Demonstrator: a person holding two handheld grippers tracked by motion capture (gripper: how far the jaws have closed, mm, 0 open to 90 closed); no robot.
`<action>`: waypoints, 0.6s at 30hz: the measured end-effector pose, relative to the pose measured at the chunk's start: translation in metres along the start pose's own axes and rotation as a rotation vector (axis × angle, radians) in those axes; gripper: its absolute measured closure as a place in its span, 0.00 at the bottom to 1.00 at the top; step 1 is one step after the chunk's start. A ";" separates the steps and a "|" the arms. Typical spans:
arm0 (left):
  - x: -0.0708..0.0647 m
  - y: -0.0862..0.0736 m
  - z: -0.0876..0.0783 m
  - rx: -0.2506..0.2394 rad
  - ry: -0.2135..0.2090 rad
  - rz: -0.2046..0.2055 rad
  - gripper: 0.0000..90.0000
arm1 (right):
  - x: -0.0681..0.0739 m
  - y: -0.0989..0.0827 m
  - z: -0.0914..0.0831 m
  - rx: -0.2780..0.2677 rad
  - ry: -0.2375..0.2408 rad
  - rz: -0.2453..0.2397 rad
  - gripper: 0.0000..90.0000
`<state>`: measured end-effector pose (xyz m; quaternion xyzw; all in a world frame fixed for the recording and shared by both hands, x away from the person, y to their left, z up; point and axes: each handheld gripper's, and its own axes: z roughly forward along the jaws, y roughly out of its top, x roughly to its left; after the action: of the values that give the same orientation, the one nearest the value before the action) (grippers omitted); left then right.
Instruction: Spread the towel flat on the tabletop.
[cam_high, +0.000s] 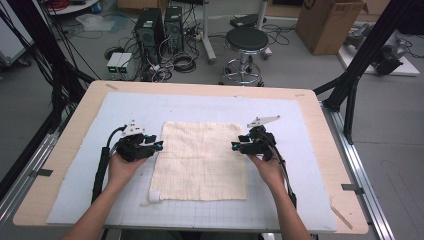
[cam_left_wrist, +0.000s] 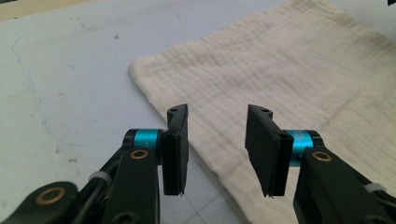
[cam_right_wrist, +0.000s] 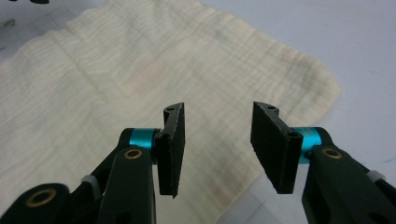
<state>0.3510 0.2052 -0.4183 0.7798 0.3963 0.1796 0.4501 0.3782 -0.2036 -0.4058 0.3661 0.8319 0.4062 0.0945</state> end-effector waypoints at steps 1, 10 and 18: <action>0.000 -0.001 -0.002 -0.002 -0.005 -0.001 0.66 | 0.001 -0.002 -0.001 -0.008 0.002 0.000 0.60; -0.009 -0.002 -0.012 -0.027 -0.031 0.019 0.65 | 0.010 -0.013 -0.009 -0.044 0.036 -0.013 0.57; -0.009 -0.002 -0.011 -0.028 -0.045 0.004 0.64 | 0.011 -0.013 -0.012 -0.062 0.045 -0.008 0.52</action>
<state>0.3375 0.2050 -0.4131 0.7781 0.3820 0.1685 0.4693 0.3578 -0.2081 -0.4061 0.3504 0.8222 0.4396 0.0887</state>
